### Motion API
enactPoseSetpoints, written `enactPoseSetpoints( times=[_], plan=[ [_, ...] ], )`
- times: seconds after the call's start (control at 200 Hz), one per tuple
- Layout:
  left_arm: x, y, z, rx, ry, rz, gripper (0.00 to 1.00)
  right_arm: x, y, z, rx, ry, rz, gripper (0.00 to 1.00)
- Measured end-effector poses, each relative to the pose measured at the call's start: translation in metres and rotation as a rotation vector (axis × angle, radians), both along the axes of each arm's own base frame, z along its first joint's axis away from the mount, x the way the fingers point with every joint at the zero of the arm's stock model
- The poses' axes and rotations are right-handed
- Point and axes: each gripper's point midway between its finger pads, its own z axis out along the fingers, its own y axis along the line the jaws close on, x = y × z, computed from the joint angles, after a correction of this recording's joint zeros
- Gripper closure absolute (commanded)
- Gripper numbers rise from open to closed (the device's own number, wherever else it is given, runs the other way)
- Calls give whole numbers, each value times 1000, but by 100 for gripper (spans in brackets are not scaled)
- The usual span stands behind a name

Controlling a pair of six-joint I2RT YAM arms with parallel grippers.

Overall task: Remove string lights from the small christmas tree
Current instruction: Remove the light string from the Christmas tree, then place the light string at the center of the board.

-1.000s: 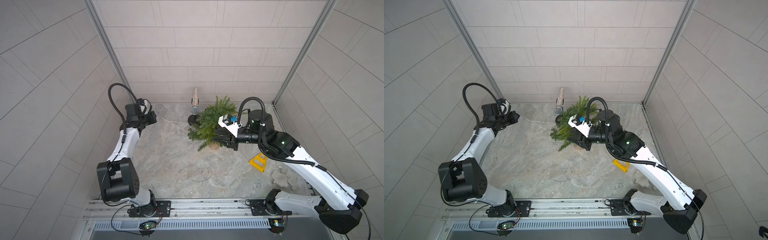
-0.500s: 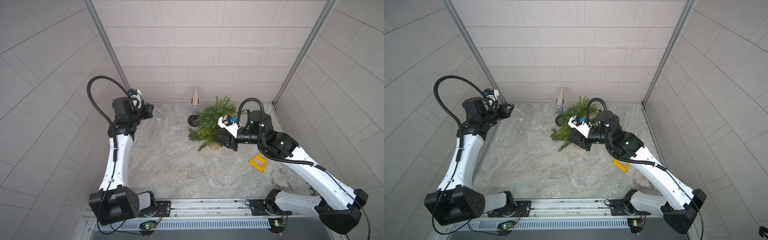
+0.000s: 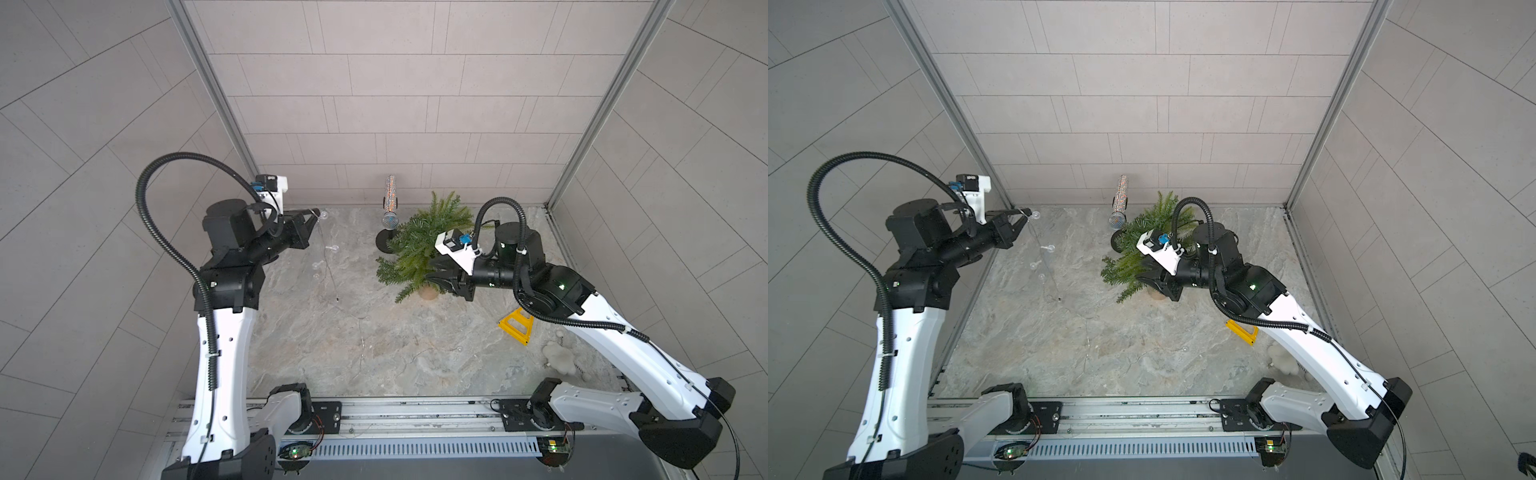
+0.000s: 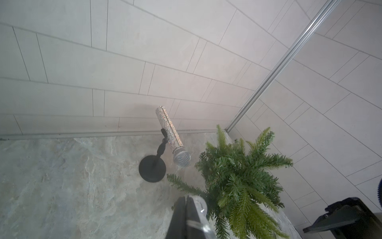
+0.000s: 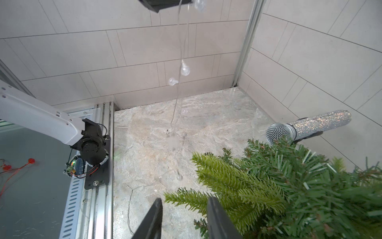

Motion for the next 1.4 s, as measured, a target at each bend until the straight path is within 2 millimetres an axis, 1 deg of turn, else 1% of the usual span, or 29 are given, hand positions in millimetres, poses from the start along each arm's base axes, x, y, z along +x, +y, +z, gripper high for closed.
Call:
enactPoseSetpoints(
  times=[0.04,0.09,0.135,0.19,0.26,0.345,0.425,0.445,0.49,0.56,0.625,0.696,0.776,0.866,0.946,1.051,1.141,1.171,1.241,1.356,1.396],
  plan=[
    [0,-4,-16,-12,37,-11,99,3,-3,-5,-6,7,-27,61],
    [2,-12,-41,-26,99,-28,99,8,-8,-12,-14,17,-68,61],
    [3,-20,-65,-34,158,-49,99,13,-16,-18,-18,28,-121,61],
    [0,-27,-88,-40,217,-62,99,20,-31,-24,-17,43,-198,61],
    [-5,-32,-108,-44,263,-67,99,32,-57,-27,-6,56,-328,61],
    [-12,-31,-125,-43,291,-45,100,47,-99,-25,25,55,-520,61],
    [-17,-31,-139,-39,310,-23,100,56,-137,-26,44,44,-689,61],
    [-18,-31,-143,-38,314,-19,100,58,-148,-27,46,39,-740,60],
    [-19,-32,-153,-36,329,-12,99,60,-167,-32,44,31,-824,60],
    [-20,-33,-171,-31,360,2,96,63,-198,-47,24,23,-963,60],
    [-20,-33,-190,-29,390,23,95,67,-226,-64,-3,22,-1089,60],
    [-18,-30,-207,-27,418,51,95,72,-258,-90,-38,25,-1233,60],
    [-14,-28,-223,-27,437,75,95,76,-286,-122,-74,43,-1353,60],
    [-11,-27,-235,-31,459,90,95,81,-303,-154,-102,53,-1435,60],
    [-10,-29,-238,-37,462,92,95,86,-314,-180,-124,58,-1488,60],
    [-10,-32,-240,-41,453,90,95,93,-331,-207,-130,67,-1558,60],
    [-11,-32,-248,-42,466,97,95,99,-343,-224,-127,58,-1603,59],
    [-12,-32,-251,-42,473,101,95,100,-345,-229,-124,56,-1609,59],
    [-12,-31,-259,-43,492,110,90,104,-350,-245,-119,65,-1618,58],
    [-11,-29,-269,-43,524,128,90,112,-350,-269,-129,92,-1600,58],
    [-11,-29,-270,-43,528,131,89,114,-348,-273,-129,98,-1589,58]
  ],
)
